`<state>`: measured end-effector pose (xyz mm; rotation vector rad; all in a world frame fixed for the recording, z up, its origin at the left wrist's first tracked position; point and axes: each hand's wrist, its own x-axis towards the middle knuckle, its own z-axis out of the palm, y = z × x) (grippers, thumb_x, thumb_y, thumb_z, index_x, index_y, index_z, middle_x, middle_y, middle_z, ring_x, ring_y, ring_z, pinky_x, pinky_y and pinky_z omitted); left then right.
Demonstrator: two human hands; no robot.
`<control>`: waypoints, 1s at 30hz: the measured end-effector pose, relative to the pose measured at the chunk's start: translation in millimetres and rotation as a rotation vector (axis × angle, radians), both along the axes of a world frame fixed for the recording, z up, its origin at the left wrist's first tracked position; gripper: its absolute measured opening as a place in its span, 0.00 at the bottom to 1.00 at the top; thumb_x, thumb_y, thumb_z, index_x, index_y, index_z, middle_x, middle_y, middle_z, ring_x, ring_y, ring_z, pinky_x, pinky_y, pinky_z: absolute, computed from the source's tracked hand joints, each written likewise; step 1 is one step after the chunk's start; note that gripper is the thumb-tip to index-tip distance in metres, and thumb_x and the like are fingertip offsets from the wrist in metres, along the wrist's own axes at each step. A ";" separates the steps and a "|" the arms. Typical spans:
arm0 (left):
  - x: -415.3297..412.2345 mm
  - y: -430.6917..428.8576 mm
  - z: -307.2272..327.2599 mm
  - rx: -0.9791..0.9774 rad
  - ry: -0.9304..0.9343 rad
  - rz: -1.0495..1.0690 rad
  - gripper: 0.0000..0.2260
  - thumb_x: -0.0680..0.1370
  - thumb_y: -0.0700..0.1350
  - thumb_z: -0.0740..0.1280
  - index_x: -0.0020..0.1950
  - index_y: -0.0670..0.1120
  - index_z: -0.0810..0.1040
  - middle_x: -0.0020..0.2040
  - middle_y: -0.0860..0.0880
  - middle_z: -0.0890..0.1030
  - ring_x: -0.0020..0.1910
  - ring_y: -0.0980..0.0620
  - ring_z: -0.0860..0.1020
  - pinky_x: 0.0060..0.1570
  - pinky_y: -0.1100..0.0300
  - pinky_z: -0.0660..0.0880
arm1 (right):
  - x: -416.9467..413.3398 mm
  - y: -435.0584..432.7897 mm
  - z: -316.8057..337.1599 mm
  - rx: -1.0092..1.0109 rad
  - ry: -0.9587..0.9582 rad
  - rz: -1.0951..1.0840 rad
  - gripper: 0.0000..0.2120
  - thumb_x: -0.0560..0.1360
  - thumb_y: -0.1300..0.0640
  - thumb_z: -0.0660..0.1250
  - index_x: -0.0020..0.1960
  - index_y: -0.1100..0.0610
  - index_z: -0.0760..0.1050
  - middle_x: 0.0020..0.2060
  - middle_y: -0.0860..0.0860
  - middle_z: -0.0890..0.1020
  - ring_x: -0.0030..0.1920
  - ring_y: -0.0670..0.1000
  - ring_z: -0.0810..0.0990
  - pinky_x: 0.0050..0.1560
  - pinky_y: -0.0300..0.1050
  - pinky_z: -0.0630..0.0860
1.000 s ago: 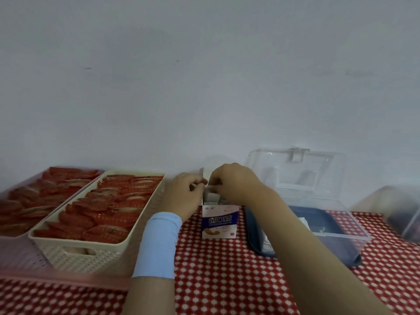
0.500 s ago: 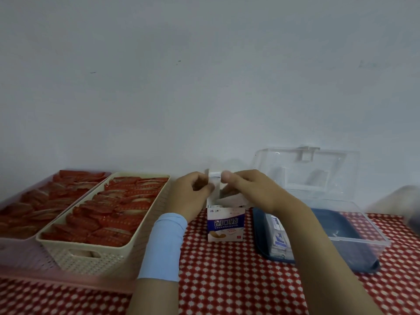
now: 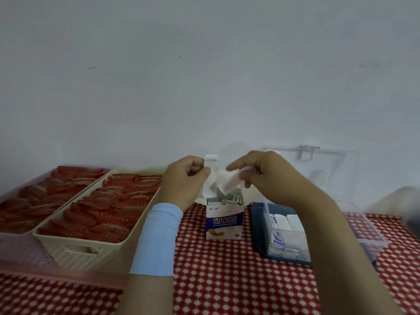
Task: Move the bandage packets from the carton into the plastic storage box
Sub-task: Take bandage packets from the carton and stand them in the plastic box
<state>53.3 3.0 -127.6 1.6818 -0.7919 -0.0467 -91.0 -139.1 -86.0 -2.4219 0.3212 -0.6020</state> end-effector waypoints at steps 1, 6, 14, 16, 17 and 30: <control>-2.5 -0.8 2.0 0.057 0.020 -0.067 0.05 0.75 0.44 0.72 0.43 0.54 0.84 0.41 0.54 0.85 0.42 0.53 0.84 0.51 0.49 0.81 | -0.8 1.4 1.3 0.015 -0.009 0.006 0.19 0.77 0.64 0.68 0.61 0.44 0.80 0.39 0.44 0.81 0.36 0.39 0.80 0.42 0.29 0.74; -17.0 -2.2 6.6 0.084 0.127 -0.307 0.04 0.78 0.43 0.70 0.49 0.45 0.84 0.45 0.48 0.86 0.45 0.50 0.85 0.49 0.57 0.81 | 2.9 4.3 -2.6 0.077 -0.080 -0.019 0.28 0.71 0.63 0.76 0.67 0.47 0.75 0.39 0.46 0.83 0.38 0.44 0.84 0.48 0.41 0.81; -24.7 -4.2 3.1 -0.064 0.535 -0.511 0.14 0.77 0.45 0.67 0.57 0.37 0.79 0.44 0.41 0.81 0.42 0.46 0.78 0.41 0.58 0.78 | -0.2 6.3 -4.6 0.249 -0.142 0.048 0.18 0.66 0.60 0.81 0.53 0.49 0.83 0.42 0.53 0.84 0.37 0.45 0.79 0.39 0.31 0.76; -25.5 -2.6 3.2 -0.073 0.631 -0.572 0.19 0.73 0.48 0.68 0.58 0.37 0.79 0.44 0.43 0.82 0.41 0.49 0.80 0.40 0.59 0.79 | -1.1 7.3 -4.0 0.319 -0.141 0.123 0.17 0.66 0.63 0.80 0.53 0.54 0.82 0.38 0.50 0.85 0.36 0.45 0.80 0.39 0.33 0.77; -25.3 -2.1 2.8 -0.074 0.658 -0.600 0.20 0.72 0.49 0.68 0.58 0.37 0.79 0.45 0.43 0.83 0.43 0.49 0.80 0.43 0.58 0.79 | -1.5 7.5 -3.9 0.360 -0.147 0.164 0.18 0.67 0.66 0.79 0.54 0.56 0.81 0.35 0.47 0.84 0.34 0.45 0.80 0.39 0.35 0.78; -29.3 -3.4 9.3 -0.192 0.784 -0.645 0.14 0.74 0.47 0.67 0.50 0.37 0.83 0.47 0.38 0.85 0.39 0.46 0.82 0.37 0.58 0.83 | 6.0 2.7 -12.6 0.268 -0.298 0.064 0.05 0.70 0.57 0.78 0.44 0.51 0.84 0.40 0.43 0.85 0.37 0.43 0.81 0.43 0.37 0.76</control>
